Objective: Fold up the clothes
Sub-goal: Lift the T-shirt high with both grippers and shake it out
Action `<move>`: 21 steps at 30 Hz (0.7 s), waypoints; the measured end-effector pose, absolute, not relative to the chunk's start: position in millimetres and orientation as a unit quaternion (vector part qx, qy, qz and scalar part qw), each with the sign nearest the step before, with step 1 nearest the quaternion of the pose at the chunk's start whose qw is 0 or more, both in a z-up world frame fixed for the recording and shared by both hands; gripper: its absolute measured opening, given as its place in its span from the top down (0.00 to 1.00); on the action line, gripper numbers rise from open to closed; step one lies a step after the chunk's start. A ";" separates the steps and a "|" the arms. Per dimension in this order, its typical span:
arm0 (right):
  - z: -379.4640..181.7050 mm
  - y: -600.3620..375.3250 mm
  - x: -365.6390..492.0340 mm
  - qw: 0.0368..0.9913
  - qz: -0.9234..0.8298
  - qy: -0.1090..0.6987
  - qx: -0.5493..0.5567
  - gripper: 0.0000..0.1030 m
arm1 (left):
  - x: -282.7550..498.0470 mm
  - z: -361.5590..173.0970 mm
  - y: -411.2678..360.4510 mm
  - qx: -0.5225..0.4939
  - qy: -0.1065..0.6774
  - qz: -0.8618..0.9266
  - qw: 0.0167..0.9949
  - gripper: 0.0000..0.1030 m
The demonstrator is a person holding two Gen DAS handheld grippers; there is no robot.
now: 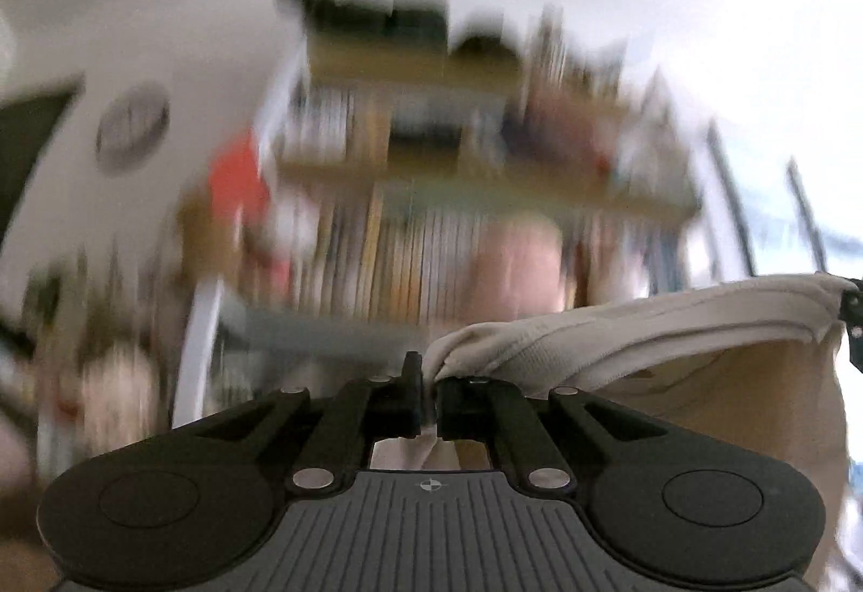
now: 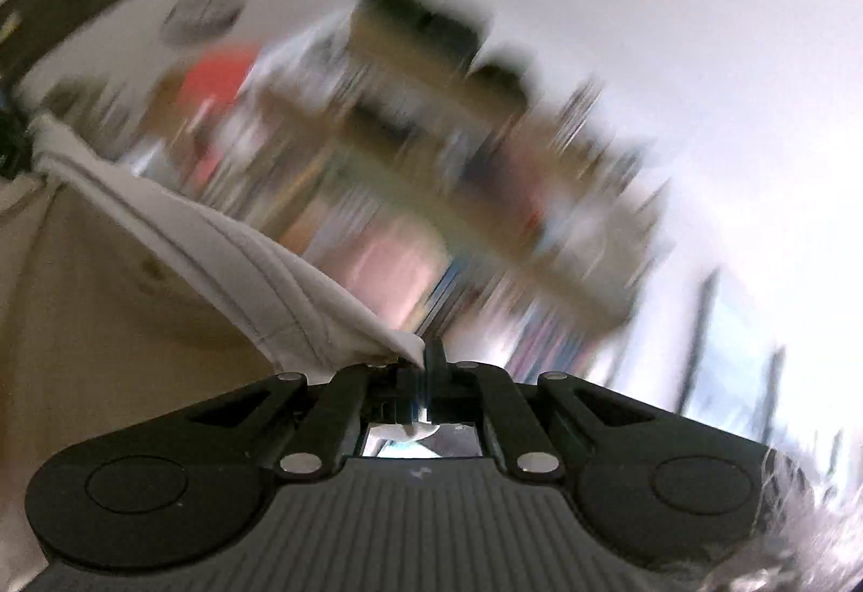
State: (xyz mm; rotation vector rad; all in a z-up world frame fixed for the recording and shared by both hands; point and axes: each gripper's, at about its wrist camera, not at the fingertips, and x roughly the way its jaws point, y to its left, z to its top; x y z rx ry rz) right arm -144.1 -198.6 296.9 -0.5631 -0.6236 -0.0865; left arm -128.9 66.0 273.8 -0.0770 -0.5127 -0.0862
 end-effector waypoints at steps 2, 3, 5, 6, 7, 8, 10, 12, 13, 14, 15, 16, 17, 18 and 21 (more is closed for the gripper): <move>320.4 -203.8 -171.2 0.895 -0.048 -0.365 -0.253 0.98 | -152.8 291.0 63.6 -0.028 -0.323 -0.038 0.945 0.96; 328.4 -206.7 -180.6 0.889 -0.047 -0.384 -0.246 0.98 | -162.6 297.7 63.7 -0.025 -0.350 -0.038 0.936 0.96; 337.8 -213.0 -192.2 0.883 -0.040 -0.405 -0.234 0.98 | -173.5 306.4 65.0 -0.022 -0.375 -0.041 0.926 0.95; 342.4 -216.2 -198.0 0.880 -0.036 -0.415 -0.228 0.98 | -174.9 309.0 66.3 -0.023 -0.376 -0.046 0.925 0.95; 345.6 -220.3 -198.7 0.884 -0.025 -0.412 -0.219 0.98 | -172.4 310.2 68.0 -0.027 -0.366 -0.053 0.929 0.95; 346.6 -223.9 -193.5 0.895 -0.009 -0.393 -0.211 0.98 | -167.0 309.6 69.4 -0.032 -0.350 -0.058 0.935 0.95; 340.8 -227.5 -171.3 0.922 0.024 -0.327 -0.207 0.98 | -140.3 298.5 71.1 -0.032 -0.283 -0.063 0.956 0.95; 321.7 -227.9 -133.2 0.950 0.057 -0.223 -0.209 0.98 | -103.8 276.9 75.5 -0.032 -0.184 -0.068 0.980 0.95; 307.9 -227.4 -111.5 0.961 0.074 -0.165 -0.207 0.98 | -83.1 260.2 78.2 -0.028 -0.123 -0.068 0.990 0.95; 289.5 -226.5 -89.8 0.969 0.090 -0.107 -0.203 0.98 | -62.4 243.4 80.9 -0.024 -0.062 -0.067 0.996 0.95; 265.5 -225.8 -67.2 0.974 0.105 -0.048 -0.197 0.98 | -42.5 222.3 82.7 -0.017 -0.003 -0.064 0.998 0.94; 238.3 -225.4 -43.3 0.974 0.119 0.012 -0.191 0.98 | -23.7 195.6 83.4 -0.007 0.051 -0.057 0.997 0.94; 209.6 -222.5 -24.5 0.971 0.128 0.061 -0.191 0.98 | -7.1 168.9 84.0 0.001 0.101 -0.052 0.994 0.94; 179.6 -217.4 -10.0 0.966 0.133 0.100 -0.198 0.98 | 6.6 141.9 84.5 0.006 0.144 -0.050 0.988 0.94; 107.5 -204.9 31.0 0.947 0.144 0.198 -0.206 0.98 | 40.9 83.6 77.3 0.028 0.236 -0.043 0.970 0.94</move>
